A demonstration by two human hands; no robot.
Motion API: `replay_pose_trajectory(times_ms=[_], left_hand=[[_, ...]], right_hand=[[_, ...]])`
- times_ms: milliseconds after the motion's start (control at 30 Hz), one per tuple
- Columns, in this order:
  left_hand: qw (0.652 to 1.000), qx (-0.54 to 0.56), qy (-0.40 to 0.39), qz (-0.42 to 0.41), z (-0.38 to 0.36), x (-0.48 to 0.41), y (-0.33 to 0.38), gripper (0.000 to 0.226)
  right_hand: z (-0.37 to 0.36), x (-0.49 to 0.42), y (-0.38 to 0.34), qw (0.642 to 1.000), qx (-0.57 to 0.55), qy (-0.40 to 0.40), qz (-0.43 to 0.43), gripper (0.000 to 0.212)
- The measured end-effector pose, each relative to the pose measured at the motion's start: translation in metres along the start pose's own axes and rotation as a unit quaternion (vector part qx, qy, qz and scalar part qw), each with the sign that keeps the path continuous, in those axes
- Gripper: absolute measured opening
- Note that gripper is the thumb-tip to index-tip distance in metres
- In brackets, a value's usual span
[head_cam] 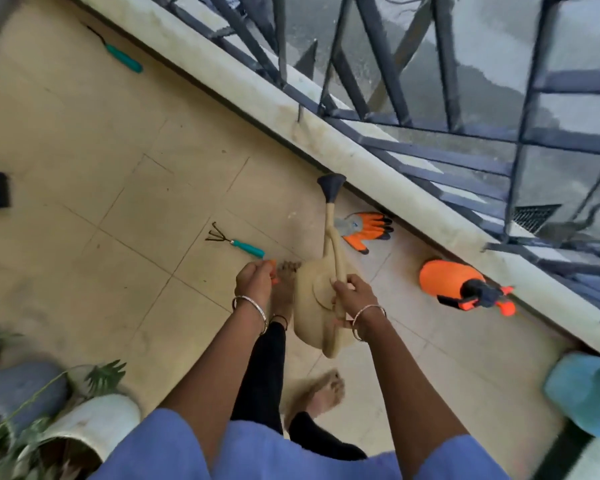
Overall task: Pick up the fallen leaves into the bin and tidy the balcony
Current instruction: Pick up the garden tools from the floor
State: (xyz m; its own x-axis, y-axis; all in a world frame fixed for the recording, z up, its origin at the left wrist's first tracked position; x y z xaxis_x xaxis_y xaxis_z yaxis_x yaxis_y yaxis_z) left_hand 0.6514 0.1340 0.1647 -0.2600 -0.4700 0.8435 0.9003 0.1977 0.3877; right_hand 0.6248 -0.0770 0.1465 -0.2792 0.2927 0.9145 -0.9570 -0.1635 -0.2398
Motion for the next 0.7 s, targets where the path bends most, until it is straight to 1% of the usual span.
replay_pose_trajectory(times_ms=[67,167,233,300,367,467,567,700], left_hand=[[1.0,-0.021,-0.01,-0.01,-0.006,0.021,-0.02,0.009],[0.999,-0.027,-0.022,-0.021,-0.016,0.045,-0.051,0.013],[0.999,-0.025,-0.027,-0.036,-0.023,0.072,-0.079,0.014],[0.998,-0.032,-0.027,-0.05,-0.03,0.099,-0.11,0.017],[0.997,-0.048,-0.035,-0.058,-0.038,0.127,-0.142,0.019],[0.993,-0.075,-0.057,-0.07,-0.052,0.171,-0.183,0.014],[0.989,-0.1,-0.082,-0.079,-0.069,0.219,-0.223,0.008],[0.978,-0.143,-0.121,-0.095,-0.092,0.278,-0.265,0.007]], right_hand=[[0.016,0.013,0.026,0.999,-0.037,0.003,-0.003,0.02],[0.036,0.028,0.068,0.996,-0.083,0.014,-0.01,0.027],[0.06,0.047,0.106,0.993,-0.117,0.033,0.0,0.026],[0.086,0.063,0.147,0.99,-0.127,0.062,0.018,0.021],[0.112,0.081,0.192,0.988,-0.118,0.096,0.034,0.025],[0.145,0.11,0.252,0.982,-0.126,0.134,0.045,0.026],[0.175,0.144,0.306,0.971,-0.151,0.18,0.036,0.03],[0.21,0.184,0.37,0.95,-0.191,0.247,0.013,0.025]])
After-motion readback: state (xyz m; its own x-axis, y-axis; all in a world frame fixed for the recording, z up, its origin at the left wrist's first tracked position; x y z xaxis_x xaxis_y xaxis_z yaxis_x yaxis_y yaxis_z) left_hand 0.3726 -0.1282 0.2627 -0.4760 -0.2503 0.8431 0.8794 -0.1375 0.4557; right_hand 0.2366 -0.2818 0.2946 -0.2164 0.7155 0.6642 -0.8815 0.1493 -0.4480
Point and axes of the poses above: each hand's wrist, its own x-axis away from the middle knuckle, its own z-axis out of the back of the hand, y = z × x, the point moved 5 cm from there along -x, towards the middle knuckle, and after that the axes turned 5 degrees about y, right-handed, at the moved point
